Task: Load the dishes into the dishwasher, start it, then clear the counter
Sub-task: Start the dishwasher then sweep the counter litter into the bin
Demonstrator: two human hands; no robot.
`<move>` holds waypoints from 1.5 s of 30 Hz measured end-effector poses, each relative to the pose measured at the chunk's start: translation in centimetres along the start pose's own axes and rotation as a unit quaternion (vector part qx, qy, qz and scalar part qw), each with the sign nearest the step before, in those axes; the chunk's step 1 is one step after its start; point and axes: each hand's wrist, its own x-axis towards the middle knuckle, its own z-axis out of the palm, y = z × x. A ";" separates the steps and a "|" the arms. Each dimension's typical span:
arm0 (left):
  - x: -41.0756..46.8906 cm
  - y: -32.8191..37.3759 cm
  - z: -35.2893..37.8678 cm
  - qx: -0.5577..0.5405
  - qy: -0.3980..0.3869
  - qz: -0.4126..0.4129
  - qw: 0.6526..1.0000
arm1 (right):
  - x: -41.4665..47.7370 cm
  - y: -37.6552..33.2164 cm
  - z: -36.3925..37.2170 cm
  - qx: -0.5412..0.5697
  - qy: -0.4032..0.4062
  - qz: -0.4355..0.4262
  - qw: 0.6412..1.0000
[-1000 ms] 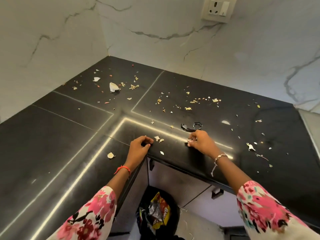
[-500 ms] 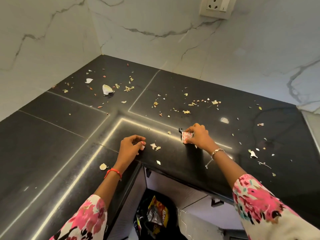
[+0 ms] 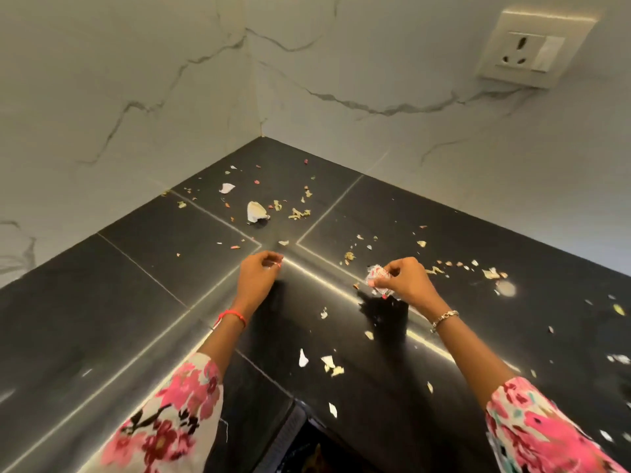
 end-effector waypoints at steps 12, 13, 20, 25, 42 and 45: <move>15.5 -3.3 0.0 0.160 -0.019 -0.010 0.987 | 11.1 -5.8 4.7 0.369 -0.017 0.171 0.913; 16.0 -3.7 0.3 0.168 -0.015 -0.004 0.986 | 11.6 -5.7 5.0 0.371 -0.023 0.180 0.911; 12.8 -2.9 0.6 0.073 0.050 -0.014 0.996 | 11.9 -5.8 6.0 0.370 0.007 0.195 0.908; 7.1 -0.8 -0.1 -0.010 0.086 -0.019 0.996 | 8.6 -6.5 6.1 0.406 -0.021 0.194 0.893; -28.1 -0.2 -2.2 -0.151 -0.072 -0.035 0.985 | -22.7 -0.2 9.6 0.474 -0.052 0.160 0.864; -33.0 -2.4 -1.7 -0.135 -0.080 -0.060 0.986 | -27.3 2.5 11.0 0.454 -0.050 0.161 0.875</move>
